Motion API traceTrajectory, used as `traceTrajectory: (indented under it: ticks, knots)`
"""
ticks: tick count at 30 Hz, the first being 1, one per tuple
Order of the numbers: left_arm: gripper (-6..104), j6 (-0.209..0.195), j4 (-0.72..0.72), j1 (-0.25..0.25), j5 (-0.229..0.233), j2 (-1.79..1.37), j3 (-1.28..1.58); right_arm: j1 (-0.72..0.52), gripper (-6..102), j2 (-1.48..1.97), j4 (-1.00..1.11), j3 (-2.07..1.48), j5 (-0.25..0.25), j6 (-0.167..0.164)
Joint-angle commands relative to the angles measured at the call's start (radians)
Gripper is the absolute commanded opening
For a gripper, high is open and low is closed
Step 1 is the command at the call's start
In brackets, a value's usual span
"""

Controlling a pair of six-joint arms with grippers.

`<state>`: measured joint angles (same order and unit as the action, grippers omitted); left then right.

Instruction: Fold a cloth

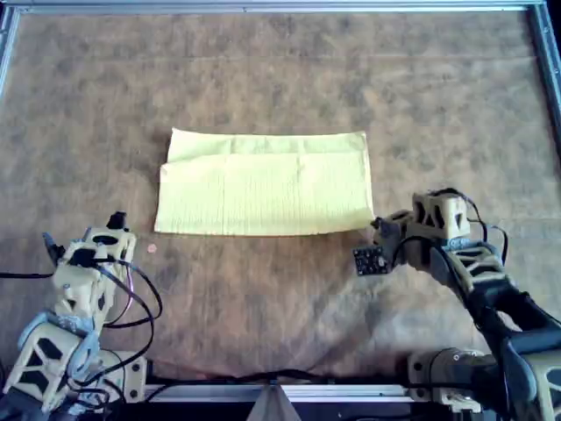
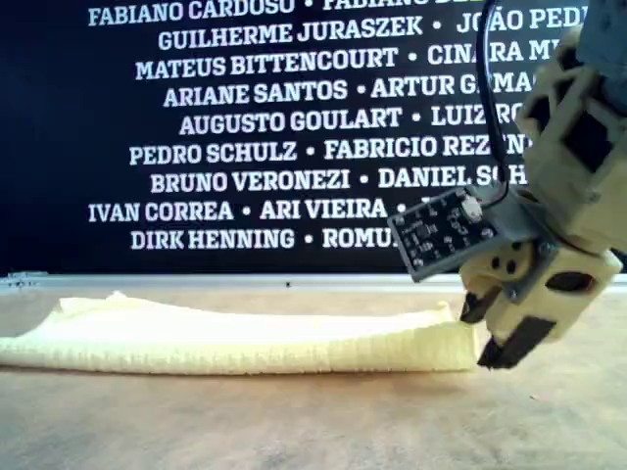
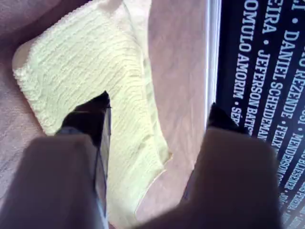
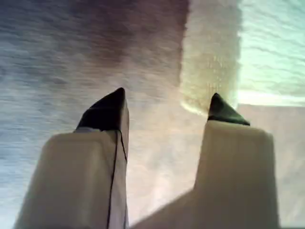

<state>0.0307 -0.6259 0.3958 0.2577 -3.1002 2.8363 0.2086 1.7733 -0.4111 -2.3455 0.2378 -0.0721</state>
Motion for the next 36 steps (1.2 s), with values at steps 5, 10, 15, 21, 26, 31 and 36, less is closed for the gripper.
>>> traceTrajectory:
  ticks: [5, 10, 15, 21, 26, 31, 36]
  knots:
    - [73, 0.005, 0.002, 0.002, 0.008, -0.012, -0.015, 0.008, 69, -0.028, 0.032, 0.103, 0.008, 0.006]
    - [73, 0.005, 0.002, 0.002, 0.008, -0.012, -0.015, 0.008, 69, -0.041, 0.031, 0.104, 0.008, 0.006]
    - [73, 0.005, 0.002, 0.002, 0.008, -0.011, -0.015, 0.009, 69, 0.014, -0.078, 0.101, 0.009, -0.005]
    - [73, 0.005, 0.002, 0.003, 0.008, -0.011, 0.026, 0.008, 82, 0.225, -0.209, 0.091, 0.009, 0.005]
    - [73, 0.009, 0.002, 0.003, 0.008, -0.011, 0.083, 0.008, 91, 0.241, -0.23, 0.083, 0.008, 0.006]
    - [73, 0.014, 0.002, 0.003, 0.008, -0.012, 0.067, 0.009, 91, 0.109, -0.219, 0.117, 0.008, 0.006]
    - [73, 0.014, 0.003, 0.003, 0.008, -0.012, 0.074, 0.009, 91, 0.015, -0.199, 0.187, 0.009, 0.006]
